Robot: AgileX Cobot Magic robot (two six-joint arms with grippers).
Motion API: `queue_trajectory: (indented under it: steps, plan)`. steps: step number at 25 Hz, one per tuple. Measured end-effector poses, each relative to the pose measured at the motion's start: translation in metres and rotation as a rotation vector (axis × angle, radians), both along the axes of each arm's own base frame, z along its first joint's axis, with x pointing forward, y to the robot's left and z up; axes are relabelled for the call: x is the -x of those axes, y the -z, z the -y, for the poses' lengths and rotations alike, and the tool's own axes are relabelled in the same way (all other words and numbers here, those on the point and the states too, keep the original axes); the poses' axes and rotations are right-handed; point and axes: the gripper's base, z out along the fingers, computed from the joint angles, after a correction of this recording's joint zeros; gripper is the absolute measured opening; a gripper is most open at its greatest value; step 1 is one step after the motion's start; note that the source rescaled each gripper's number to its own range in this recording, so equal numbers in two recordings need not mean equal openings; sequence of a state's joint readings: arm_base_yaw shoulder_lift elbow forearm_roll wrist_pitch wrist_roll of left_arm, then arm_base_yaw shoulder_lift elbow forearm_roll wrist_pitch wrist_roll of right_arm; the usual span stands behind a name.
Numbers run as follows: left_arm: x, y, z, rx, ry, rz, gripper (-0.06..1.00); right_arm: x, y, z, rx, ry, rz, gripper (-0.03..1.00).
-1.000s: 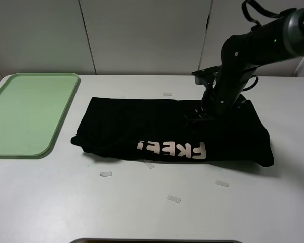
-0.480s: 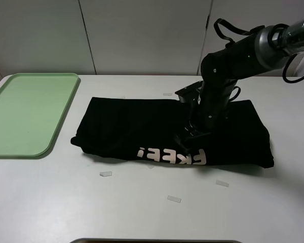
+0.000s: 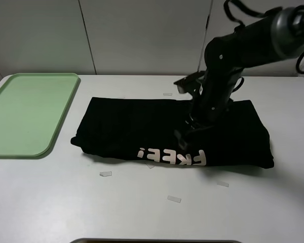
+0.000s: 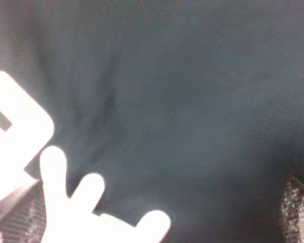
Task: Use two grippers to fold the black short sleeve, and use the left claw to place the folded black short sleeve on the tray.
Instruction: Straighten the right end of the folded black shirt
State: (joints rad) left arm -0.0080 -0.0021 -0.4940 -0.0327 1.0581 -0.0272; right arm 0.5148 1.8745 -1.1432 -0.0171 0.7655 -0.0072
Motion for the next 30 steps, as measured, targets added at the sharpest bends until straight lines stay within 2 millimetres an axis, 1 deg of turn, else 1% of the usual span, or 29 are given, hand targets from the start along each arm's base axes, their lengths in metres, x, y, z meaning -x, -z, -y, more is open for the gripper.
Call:
queue_trajectory:
  steps: [3, 6, 8, 13, 17, 20, 23, 29, 30]
  plan:
    - [0.0, 0.0, 0.0, 0.0, 0.0, 0.0, 0.98, -0.007, -0.028, 0.02, -0.038, 0.129, 0.079, 1.0]
    - [0.0, 0.0, 0.0, 0.0, 0.0, 0.0, 0.98, -0.018, -0.039, 0.051, -0.046, 0.256, 0.103, 1.0]
    - [0.0, 0.0, 0.0, 0.0, 0.0, 0.0, 0.98, -0.024, -0.038, 0.071, -0.042, 0.324, 0.1, 1.0]
    - [0.0, 0.0, 0.0, 0.0, 0.0, -0.001, 0.98, -0.037, -0.029, 0.122, -0.02, 0.474, 0.074, 1.0]
    - [0.0, 0.0, 0.0, 0.0, 0.0, -0.001, 0.98, -0.041, -0.015, 0.151, 0.004, 0.548, 0.028, 1.0]
    - [0.0, 0.0, 0.0, 0.0, 0.0, -0.001, 0.98, -0.043, -0.001, 0.166, 0.015, 0.563, -0.015, 1.0]
    - [0.0, 0.0, 0.0, 0.0, 0.0, -0.001, 0.98, -0.045, 0.013, 0.176, 0.007, 0.564, -0.052, 1.0]
    - [0.0, 0.0, 0.0, 0.0, 0.0, -0.001, 0.98, -0.049, 0.037, 0.188, -0.017, 0.572, -0.093, 1.0]
    - [0.0, 0.0, 0.0, 0.0, 0.0, -0.001, 0.98, -0.049, 0.037, 0.188, -0.017, 0.572, -0.093, 1.0]
